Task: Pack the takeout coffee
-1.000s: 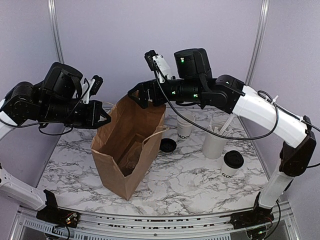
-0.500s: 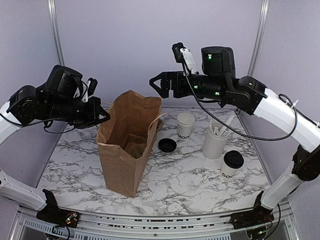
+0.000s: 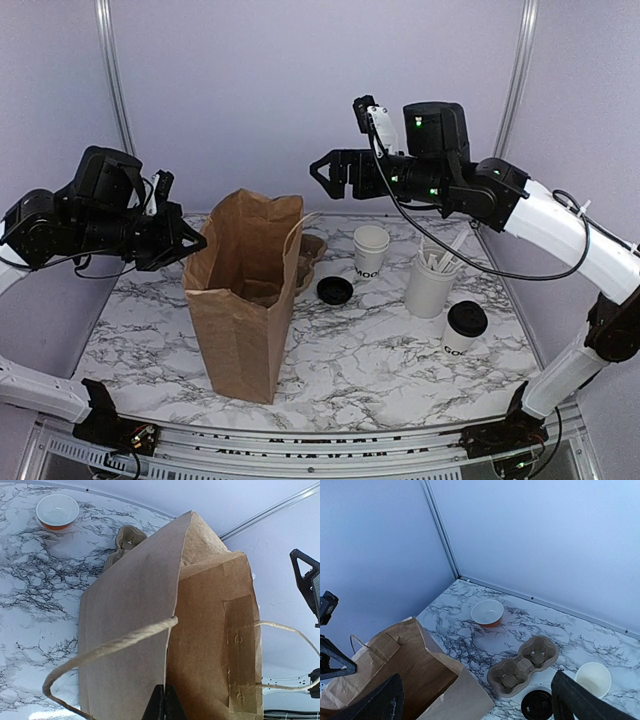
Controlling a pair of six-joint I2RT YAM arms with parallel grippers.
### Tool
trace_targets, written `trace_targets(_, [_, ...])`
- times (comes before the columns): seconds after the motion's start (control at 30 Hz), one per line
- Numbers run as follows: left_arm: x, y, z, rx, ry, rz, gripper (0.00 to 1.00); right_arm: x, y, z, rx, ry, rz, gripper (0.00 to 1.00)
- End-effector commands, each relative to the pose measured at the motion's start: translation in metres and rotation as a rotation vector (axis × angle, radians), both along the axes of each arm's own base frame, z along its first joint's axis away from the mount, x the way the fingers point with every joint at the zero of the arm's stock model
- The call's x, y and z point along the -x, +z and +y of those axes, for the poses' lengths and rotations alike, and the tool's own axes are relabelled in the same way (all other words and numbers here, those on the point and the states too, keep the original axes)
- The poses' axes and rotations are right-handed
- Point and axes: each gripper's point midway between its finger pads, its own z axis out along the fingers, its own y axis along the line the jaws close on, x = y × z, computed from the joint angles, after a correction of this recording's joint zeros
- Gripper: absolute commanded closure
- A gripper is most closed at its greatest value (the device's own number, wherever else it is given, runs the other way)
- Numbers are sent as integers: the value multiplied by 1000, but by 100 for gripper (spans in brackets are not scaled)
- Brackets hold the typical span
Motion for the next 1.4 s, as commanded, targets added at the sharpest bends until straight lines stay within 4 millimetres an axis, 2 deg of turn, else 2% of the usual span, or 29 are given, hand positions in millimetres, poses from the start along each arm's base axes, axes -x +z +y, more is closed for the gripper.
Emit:
trace_targets(0.0, [3, 3, 2, 70, 22, 8, 100, -2, 9, -2, -27, -8, -14, 0])
trace_targets(0.37, [9, -5, 10, 77, 40, 21, 98, -3, -5, 2, 3, 3, 14, 0])
trace_targets(0.5, [9, -3, 10, 67, 29, 8, 75, -3, -6, 0, 16, -5, 17, 0])
trace_targets(0.7, [10, 11, 10, 52, -16, -53, 45, -2, -4, -8, 29, -25, 20, 0])
trace_targets(0.97, [13, 34, 10, 17, -93, -157, 15, 0, -5, -24, 53, -76, 32, 0])
trace_targets(1.13, [14, 50, 11, 2, -129, -226, 6, 2, -10, -34, 78, -107, 54, 0])
trace_targets(1.37, [19, 68, 11, 12, -170, -280, 3, 5, -29, -56, 118, -168, 107, 0])
